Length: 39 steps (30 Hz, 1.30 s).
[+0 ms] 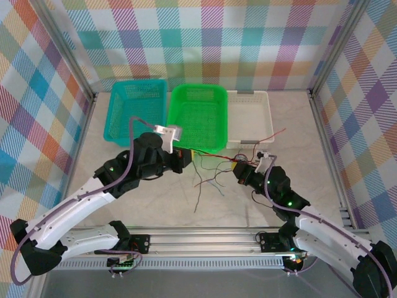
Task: Untangle the cables
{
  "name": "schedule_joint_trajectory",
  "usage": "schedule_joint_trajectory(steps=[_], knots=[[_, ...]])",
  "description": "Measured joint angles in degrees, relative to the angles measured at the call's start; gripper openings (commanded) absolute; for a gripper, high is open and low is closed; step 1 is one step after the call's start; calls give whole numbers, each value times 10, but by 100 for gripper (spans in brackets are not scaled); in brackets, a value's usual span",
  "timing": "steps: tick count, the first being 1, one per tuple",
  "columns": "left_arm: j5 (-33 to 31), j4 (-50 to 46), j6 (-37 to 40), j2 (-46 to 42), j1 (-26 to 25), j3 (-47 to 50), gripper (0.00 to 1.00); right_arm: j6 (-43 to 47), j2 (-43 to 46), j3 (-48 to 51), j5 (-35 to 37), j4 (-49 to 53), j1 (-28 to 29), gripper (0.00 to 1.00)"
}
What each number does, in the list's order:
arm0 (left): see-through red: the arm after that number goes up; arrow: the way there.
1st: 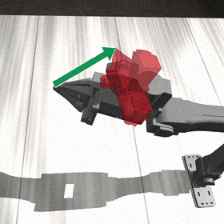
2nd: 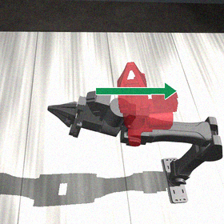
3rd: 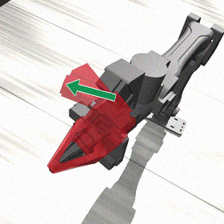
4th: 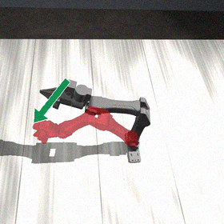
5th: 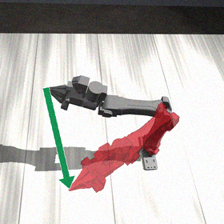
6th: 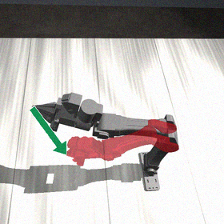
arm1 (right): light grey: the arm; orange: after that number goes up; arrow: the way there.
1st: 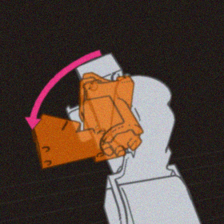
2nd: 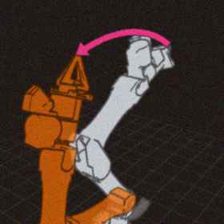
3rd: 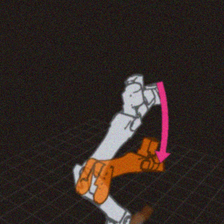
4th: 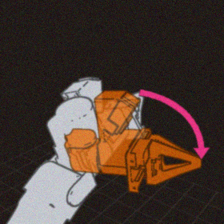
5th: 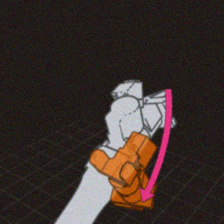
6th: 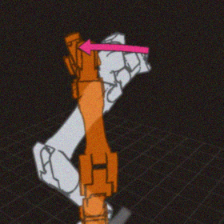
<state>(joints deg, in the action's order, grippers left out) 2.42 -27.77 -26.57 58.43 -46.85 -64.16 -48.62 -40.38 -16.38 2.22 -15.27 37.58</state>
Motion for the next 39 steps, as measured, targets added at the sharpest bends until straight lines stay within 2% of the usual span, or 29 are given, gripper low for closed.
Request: schedule_joint_trajectory(steps=[9,19,27,30,39], knots=[[-47,-129,57,-12,57,-113,0,-18,14,7,40,118,-7,0],[-126,-219,108,-27,87,-137,0,-19,12,-20,47,254,-38,0],[-227,-245,132,-50,106,-165,0,-21,-36,-40,16,353,-156,0],[-258,-244,137,-72,111,-173,0,-21,-50,-40,-1,371,-183,0],[-270,-233,143,-80,111,-180,0,-18,-87,-40,-56,358,-204,0]])
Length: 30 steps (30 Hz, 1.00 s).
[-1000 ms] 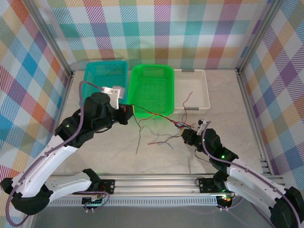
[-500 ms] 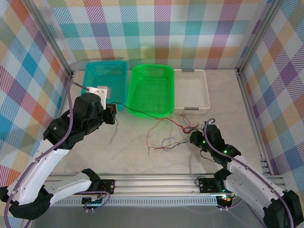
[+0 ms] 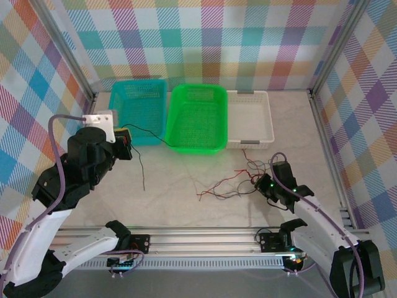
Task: Untangle the cables
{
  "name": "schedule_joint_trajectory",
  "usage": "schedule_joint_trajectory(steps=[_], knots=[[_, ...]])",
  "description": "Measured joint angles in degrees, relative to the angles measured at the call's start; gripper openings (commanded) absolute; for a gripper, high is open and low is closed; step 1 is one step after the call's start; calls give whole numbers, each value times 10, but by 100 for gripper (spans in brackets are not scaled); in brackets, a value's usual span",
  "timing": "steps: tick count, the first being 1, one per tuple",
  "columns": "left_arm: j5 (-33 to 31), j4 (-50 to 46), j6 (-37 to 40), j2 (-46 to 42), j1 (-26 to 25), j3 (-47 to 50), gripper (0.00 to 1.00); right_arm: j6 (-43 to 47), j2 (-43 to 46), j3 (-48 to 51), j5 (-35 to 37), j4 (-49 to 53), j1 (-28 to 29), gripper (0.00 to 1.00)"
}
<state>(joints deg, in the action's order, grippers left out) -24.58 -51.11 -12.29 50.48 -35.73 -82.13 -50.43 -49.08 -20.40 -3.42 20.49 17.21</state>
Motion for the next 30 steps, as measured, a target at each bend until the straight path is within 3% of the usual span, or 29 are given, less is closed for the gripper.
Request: schedule_joint_trajectory(steps=[7,19,30], knots=[[0,28,17,54,20,-34,0,17,31,0,-60,-49,0,0],[49,82,-5,231,190,-152,0,43,87,-6,-108,-50,0,0],[55,135,-35,364,269,-243,0,51,116,-7,-156,-50,1,0]])
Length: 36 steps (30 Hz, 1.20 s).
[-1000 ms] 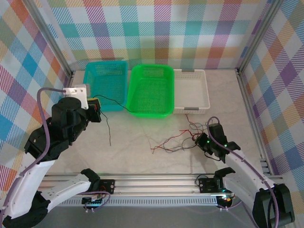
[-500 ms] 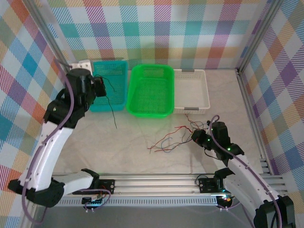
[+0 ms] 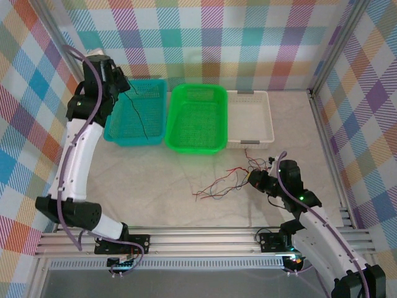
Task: Untangle the cables
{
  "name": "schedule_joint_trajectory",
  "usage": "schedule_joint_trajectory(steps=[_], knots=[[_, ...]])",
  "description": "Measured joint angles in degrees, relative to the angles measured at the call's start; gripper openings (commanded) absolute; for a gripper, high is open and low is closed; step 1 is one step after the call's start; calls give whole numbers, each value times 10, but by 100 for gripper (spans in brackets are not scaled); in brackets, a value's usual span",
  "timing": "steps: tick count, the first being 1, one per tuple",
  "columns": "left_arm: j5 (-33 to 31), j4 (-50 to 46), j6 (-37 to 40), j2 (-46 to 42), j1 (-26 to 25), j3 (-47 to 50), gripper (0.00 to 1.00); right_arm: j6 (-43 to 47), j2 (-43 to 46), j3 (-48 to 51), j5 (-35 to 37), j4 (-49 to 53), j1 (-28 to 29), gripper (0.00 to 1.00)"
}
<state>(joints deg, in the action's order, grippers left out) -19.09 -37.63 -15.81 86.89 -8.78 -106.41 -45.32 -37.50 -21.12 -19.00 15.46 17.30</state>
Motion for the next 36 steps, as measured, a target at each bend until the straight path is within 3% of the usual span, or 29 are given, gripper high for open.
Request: schedule_joint_trajectory(steps=[16,26,33,36], knots=[[-14,54,-32,194,27,0,0,10,46,0,-52,0,26,0],[39,76,-81,194,27,104,34,10,17,-20,-58,-4,43,0],[84,68,-89,179,26,115,62,8,-8,-35,-57,-21,61,0],[109,49,-90,154,25,118,66,6,-28,-42,-57,-26,66,0]])
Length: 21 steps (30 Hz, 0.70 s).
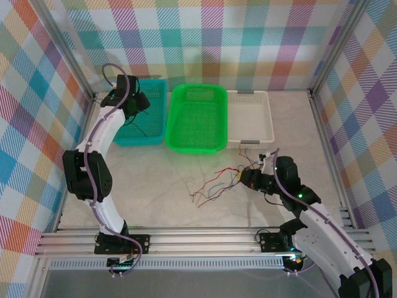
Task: Untangle the cables
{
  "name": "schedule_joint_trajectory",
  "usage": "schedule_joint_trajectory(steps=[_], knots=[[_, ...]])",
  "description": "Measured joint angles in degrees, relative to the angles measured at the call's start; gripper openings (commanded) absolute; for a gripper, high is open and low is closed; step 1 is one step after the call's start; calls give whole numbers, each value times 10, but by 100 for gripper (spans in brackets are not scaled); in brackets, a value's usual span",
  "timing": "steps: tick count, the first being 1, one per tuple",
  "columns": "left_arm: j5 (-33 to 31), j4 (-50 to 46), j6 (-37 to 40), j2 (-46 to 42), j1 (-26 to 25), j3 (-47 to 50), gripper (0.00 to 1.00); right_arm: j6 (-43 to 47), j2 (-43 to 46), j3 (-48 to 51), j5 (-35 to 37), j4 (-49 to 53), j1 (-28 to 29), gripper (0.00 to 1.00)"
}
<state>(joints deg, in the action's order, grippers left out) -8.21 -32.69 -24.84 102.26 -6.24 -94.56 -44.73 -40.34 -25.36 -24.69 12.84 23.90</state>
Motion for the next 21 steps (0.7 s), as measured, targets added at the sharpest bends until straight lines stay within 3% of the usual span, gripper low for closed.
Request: schedule_joint_trajectory(steps=[8,14,16,21], knots=[[52,-24,-3,-134,-32,63,70,-15,-34,-18,0,-19,18,0],[74,-32,-20,-285,-64,170,71,-15,-43,-44,0,-30,31,0],[83,-31,-30,-322,-64,198,75,-15,-46,-46,0,-32,34,0],[108,-30,-44,-359,-84,247,77,-15,-60,-48,1,-36,43,0]])
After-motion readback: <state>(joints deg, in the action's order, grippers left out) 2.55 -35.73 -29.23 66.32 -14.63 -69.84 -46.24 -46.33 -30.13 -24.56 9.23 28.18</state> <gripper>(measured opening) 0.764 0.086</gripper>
